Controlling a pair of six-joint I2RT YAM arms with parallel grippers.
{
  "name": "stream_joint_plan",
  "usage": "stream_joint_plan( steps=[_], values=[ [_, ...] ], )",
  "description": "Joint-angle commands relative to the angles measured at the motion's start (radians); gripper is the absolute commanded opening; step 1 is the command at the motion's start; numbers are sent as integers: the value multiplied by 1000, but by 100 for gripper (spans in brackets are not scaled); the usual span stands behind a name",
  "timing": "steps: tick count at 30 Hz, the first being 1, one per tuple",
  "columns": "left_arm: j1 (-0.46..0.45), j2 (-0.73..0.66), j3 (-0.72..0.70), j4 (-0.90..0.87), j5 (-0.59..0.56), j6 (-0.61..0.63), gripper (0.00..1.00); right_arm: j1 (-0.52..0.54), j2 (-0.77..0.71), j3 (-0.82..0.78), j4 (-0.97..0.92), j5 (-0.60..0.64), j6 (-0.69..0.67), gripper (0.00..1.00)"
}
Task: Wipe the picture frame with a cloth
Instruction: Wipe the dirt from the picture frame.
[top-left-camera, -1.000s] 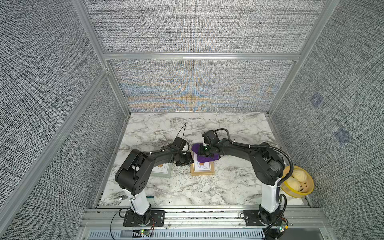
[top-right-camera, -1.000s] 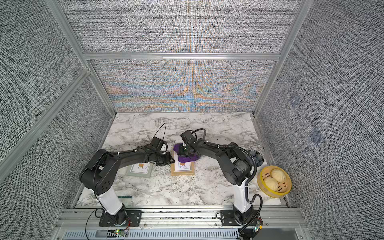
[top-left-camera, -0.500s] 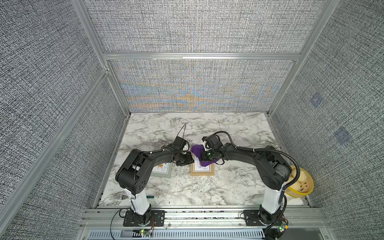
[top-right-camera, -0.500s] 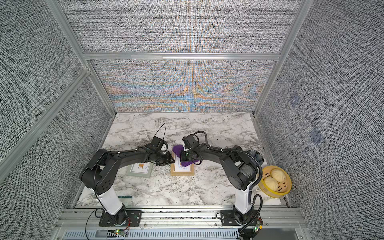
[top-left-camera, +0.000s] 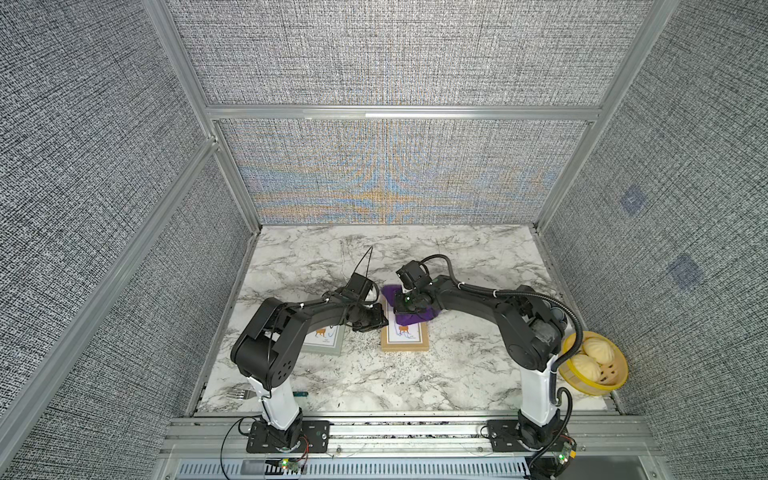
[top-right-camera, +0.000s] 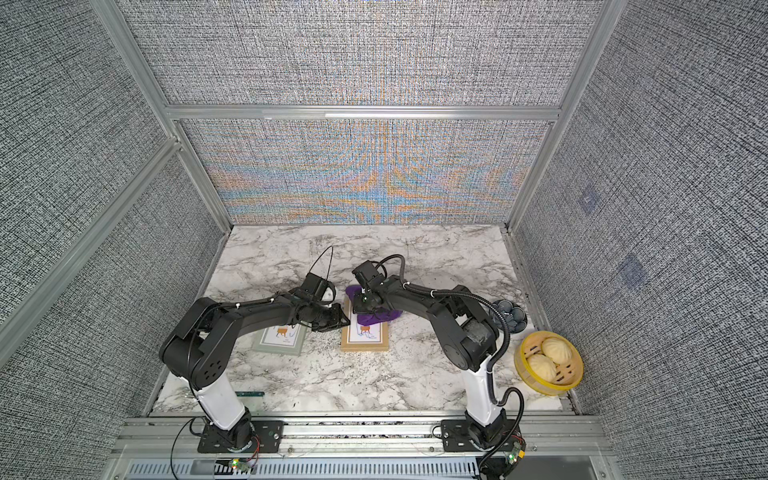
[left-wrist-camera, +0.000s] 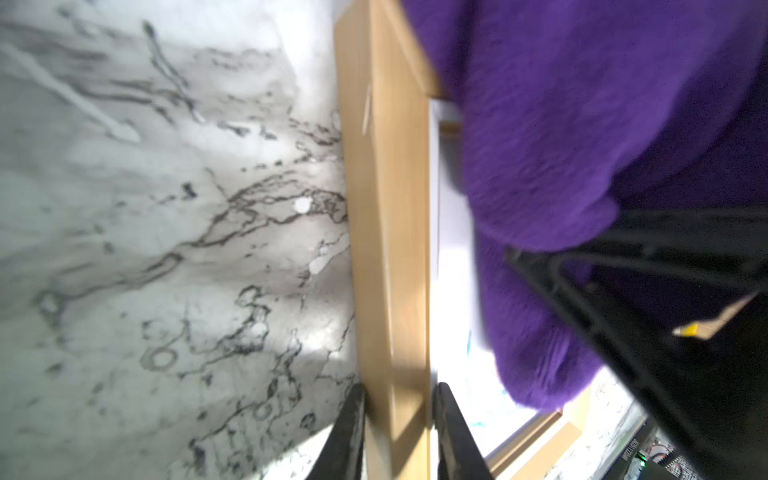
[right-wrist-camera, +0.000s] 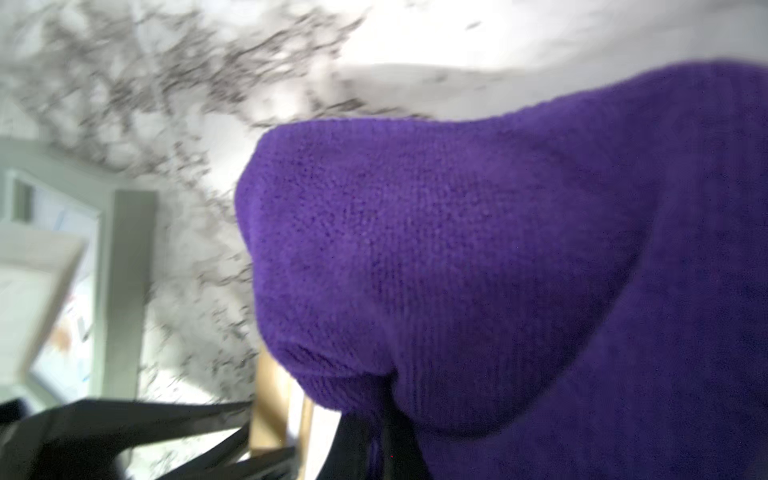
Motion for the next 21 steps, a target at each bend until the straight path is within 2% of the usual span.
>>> stream_joint_plan(
  steps=[1, 4, 8, 11, 16, 21],
  values=[
    [2, 27, -41, -299, -155, -10, 17, -8, -18, -21, -160, 214, 46, 0],
    [6, 30, -49, -288, -155, -26, 17, -11, -60, -76, -151, 210, 24, 0],
    [6, 33, -38, -290, -138, -2, 17, 3, -55, -89, -37, 11, -55, 0],
    [5, 38, -28, -299, -135, 15, 17, 38, -5, -21, 7, -72, -76, 0],
    [6, 44, -21, -306, -126, 39, 16, 50, 46, 59, 7, -7, -33, 0],
    [6, 43, -22, -314, -137, 29, 16, 33, 61, 84, -140, 171, 36, 0]
  ],
)
